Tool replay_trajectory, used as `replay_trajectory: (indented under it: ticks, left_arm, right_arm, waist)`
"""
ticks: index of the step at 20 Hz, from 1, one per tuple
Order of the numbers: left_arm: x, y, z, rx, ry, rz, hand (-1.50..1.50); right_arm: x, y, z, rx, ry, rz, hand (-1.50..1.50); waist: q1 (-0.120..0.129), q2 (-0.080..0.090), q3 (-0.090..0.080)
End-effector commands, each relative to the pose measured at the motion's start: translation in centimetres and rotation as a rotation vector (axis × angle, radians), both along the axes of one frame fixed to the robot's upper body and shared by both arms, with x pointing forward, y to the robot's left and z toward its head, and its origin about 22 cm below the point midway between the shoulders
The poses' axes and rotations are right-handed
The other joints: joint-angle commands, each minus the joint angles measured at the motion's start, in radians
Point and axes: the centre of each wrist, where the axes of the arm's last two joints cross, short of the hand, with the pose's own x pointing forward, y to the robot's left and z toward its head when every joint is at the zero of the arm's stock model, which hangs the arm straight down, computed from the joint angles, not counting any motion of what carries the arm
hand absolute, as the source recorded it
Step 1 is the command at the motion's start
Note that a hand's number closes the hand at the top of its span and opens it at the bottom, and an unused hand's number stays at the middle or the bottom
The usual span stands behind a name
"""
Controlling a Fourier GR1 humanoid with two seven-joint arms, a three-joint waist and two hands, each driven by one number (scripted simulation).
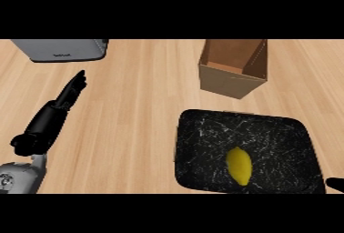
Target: Pick the lemon from the tray and place it in the cardboard box
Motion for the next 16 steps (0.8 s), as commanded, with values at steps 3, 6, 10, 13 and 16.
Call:
replay_trajectory:
  ticks: [3,6,10,13,16]
  left_arm:
    - [1.8,-0.6,1.4,-0.008,0.005,-0.035,0.0]
    - [1.1,-1.2,0.6,0.012,0.001,-0.052,0.0]
    - [0.7,-1.5,0.1,-0.008,0.002,-0.077,0.0]
    - [1.3,-1.7,-0.1,-0.003,-0.01,-0.084,0.0]
    - [1.4,-1.5,0.5,0.01,-0.007,-0.103,0.0]
  right_arm:
    - [-3.0,2.7,2.2,-0.224,0.118,0.052,-1.5]
    - [-3.2,3.2,2.7,-0.397,0.256,0.038,-1.5]
    - [-4.6,6.4,4.0,-0.538,0.375,0.059,-1.5]
    - [-5.3,8.3,4.3,-0.589,0.456,0.052,-1.5]
    - [-5.7,9.8,5.5,-0.651,0.477,0.003,-1.5]
  waist:
    - [0.022,0.008,-0.001]
    - [0.032,0.009,-0.002]
    - [0.057,0.012,-0.003]
    - [0.07,0.016,-0.003]
    - [0.08,0.016,-0.004]
